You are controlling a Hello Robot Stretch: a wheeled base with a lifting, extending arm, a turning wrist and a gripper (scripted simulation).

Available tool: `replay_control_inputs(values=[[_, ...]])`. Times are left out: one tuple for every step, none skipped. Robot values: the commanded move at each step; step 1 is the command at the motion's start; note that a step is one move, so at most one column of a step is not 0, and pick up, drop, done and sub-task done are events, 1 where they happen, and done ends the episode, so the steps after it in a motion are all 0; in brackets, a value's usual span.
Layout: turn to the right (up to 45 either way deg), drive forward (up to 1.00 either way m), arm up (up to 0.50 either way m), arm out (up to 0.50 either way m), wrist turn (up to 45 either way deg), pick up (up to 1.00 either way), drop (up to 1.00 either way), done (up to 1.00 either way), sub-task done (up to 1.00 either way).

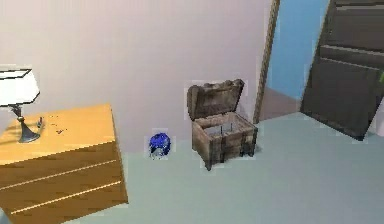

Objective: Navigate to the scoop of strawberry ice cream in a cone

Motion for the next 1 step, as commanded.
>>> replay_control_inputs(values=[[-3.0, 0.00, 0.00, 0.00, 0.0, 0.00, 0.00, 0.00, 0.00]])
